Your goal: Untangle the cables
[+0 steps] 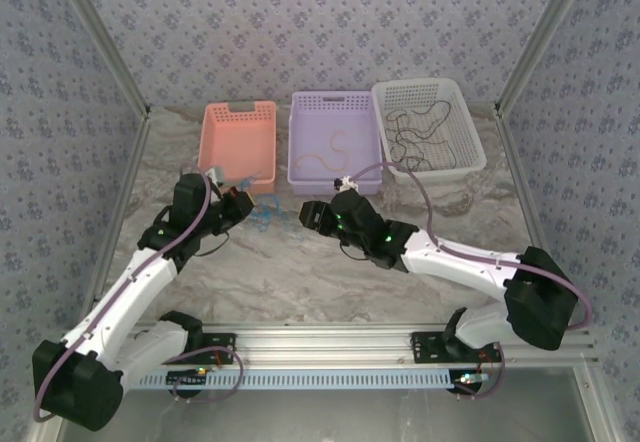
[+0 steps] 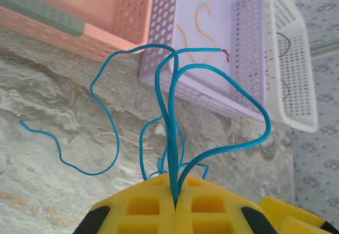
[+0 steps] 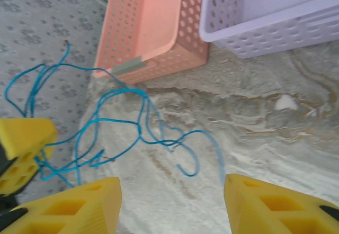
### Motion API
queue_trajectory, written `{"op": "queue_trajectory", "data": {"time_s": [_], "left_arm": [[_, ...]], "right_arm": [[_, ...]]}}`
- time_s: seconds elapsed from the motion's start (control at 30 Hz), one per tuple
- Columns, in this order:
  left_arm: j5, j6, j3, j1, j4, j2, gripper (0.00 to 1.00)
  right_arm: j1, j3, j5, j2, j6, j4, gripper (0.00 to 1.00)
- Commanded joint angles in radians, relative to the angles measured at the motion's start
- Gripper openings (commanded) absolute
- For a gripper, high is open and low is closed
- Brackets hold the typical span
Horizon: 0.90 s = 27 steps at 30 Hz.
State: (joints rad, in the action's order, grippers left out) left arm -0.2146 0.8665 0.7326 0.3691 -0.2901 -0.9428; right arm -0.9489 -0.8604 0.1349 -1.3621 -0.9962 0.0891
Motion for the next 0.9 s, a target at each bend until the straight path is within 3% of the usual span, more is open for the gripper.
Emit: {"op": "queue_trajectory", "data": {"time_s": [0.0,0.13,0.27,0.53,0.7,0.87], "left_arm": [[-0.038,0.031,0.039,0.011,0.057,0.010,0.00],[-0.043,0.037,0.070,0.020,0.054,-0.002,0.00],[-0.041,0.034,0.084,0.039,0.055,-0.010,0.00],[-0.028,0.060,0.034,0.074,0.136,-0.024,0.00],[0.009,0.079,0.010,0.124,0.192,-0.031,0.00],[0.044,0.095,0.002,0.173,0.227,-0.044,0.00]], "right_arm": [[-0.012,-0.001,-0.014,0.027,-0.065,0.022,0.55],[-0.021,0.009,0.018,0.037,0.011,0.001,0.48],[-0.010,0.065,-0.025,0.057,0.034,0.055,0.50],[0.002,0.119,-0.155,0.067,-0.199,0.269,0.64],[-0.022,0.152,-0.138,0.006,-0.454,0.473,0.71],[-0.031,0.134,-0.128,-0.083,-0.605,0.627,0.73]]}}
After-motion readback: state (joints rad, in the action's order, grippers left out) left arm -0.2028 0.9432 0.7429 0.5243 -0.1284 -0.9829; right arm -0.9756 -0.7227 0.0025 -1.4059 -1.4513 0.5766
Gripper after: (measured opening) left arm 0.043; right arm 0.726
